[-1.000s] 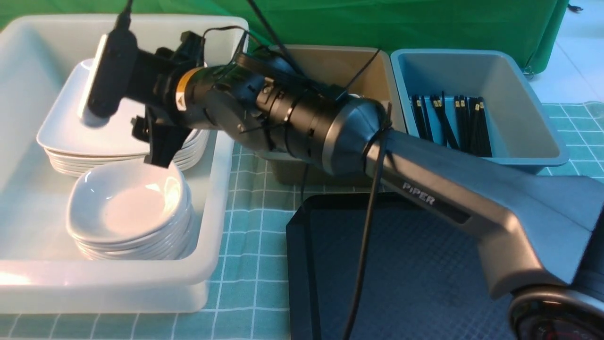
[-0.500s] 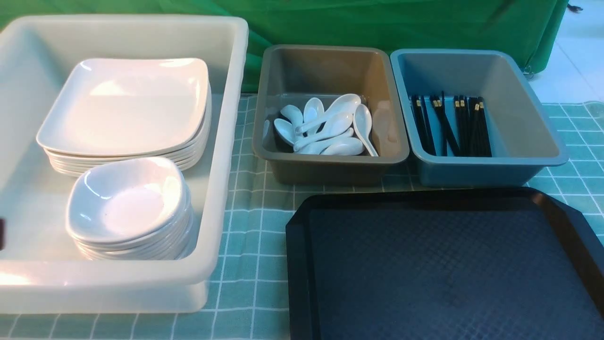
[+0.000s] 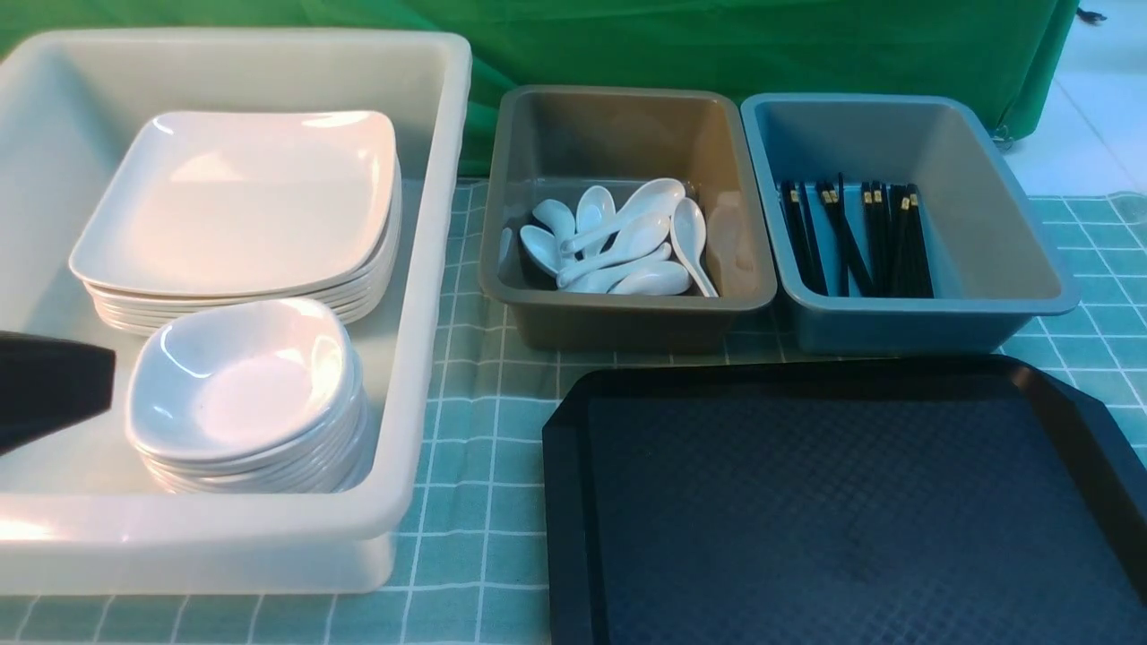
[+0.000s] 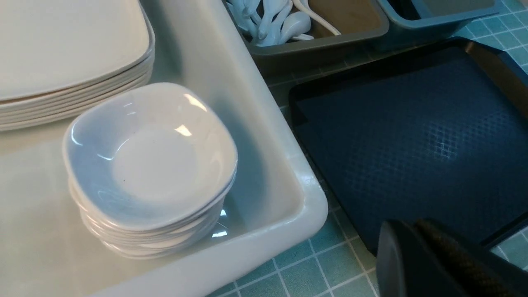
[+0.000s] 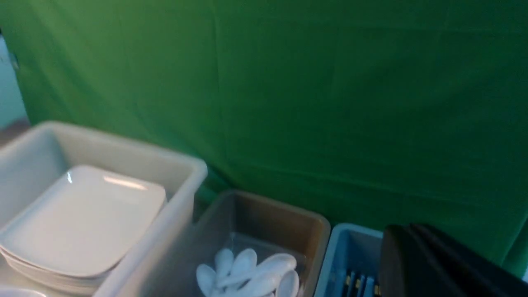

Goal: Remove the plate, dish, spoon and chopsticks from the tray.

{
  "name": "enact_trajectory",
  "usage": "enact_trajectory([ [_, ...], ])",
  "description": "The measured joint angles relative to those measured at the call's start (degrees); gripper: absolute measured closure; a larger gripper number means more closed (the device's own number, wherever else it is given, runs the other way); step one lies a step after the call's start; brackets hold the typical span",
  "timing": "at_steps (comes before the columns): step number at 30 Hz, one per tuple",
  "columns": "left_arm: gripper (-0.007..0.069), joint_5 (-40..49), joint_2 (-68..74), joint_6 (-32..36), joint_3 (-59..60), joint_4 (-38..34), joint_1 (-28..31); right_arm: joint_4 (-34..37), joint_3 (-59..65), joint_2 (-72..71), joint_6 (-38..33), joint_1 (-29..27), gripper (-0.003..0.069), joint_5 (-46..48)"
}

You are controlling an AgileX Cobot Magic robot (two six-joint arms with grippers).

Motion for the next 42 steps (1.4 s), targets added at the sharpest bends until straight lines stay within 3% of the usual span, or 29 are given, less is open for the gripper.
enact_trajectory([
  [8, 0.0616, -0.2, -1.6, 0.6, 0.0, -2.3, 0.0, -2.7, 37.5, -27.8, 4.8, 0.0, 0.0637, -25.8],
  [14, 0.0616, -2.7, -9.0, 0.6, 2.9, -2.6, 0.0, -2.9, 52.3, -38.0, 5.0, 0.0, 0.0637, -35.1],
  [18, 0.0616, -2.9, -15.0, -0.2, 6.5, -2.6, 0.0, -3.0, 54.7, -40.0, 6.9, 0.0, 0.0636, -36.1],
  [25, 0.0616, -5.5, -27.2, -10.7, 15.0, 3.1, 0.0, -3.0, 55.1, -40.2, 8.7, 0.0, 0.0588, -37.1],
  [31, 0.0615, -10.9, -32.9, -11.8, 17.4, 4.5, 0.0, -3.0, 55.1, -40.2, 8.7, 0.0, 0.0544, -37.1],
  [42, 0.0615, -11.4, -33.3, -12.2, 17.4, 4.5, 0.0, -3.1, 55.1, -40.2, 8.8, -0.1, 0.0519, -37.2],
])
